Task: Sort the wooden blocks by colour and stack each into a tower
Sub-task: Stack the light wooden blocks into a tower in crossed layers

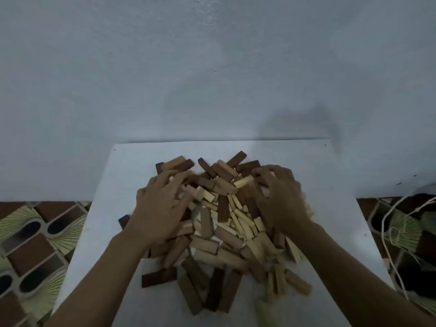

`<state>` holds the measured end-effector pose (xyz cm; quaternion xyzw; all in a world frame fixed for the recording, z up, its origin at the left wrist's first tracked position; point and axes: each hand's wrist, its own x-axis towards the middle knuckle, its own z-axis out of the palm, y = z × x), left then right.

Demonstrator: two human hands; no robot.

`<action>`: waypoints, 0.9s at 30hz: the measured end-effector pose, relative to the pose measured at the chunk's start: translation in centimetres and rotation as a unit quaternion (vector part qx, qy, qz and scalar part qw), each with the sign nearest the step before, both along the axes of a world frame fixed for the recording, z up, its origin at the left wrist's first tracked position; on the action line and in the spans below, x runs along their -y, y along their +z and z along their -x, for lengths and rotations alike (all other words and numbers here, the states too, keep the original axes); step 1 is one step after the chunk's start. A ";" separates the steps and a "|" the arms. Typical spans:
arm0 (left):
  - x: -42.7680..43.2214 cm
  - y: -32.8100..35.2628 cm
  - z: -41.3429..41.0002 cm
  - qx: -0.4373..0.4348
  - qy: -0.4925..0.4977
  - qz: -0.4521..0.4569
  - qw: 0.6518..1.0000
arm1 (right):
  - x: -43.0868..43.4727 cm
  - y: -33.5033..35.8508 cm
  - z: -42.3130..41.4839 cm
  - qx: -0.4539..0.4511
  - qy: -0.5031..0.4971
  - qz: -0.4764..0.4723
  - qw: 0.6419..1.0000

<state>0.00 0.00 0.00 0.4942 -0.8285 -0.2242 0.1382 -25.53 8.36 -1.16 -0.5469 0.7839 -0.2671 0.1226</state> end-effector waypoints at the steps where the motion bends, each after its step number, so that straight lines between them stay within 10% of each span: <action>1: -0.6 -0.5 -0.1 0.028 0.002 -0.024 0.999 | -0.6 -0.5 0.1 -0.003 0.000 -0.031 1.000; 12: -5.9 -6.9 -1.7 0.169 0.000 0.031 0.985 | -4.8 -5.5 -2.0 -0.105 0.069 -0.140 0.982; 21: -7.5 -7.9 -2.5 0.137 0.017 0.095 0.986 | -7.2 -6.4 -2.4 -0.083 -0.032 0.102 0.991; 27: -7.9 -7.8 -2.4 0.083 0.023 0.097 0.992 | -9.0 -7.3 -2.2 -0.125 -0.015 -0.047 0.991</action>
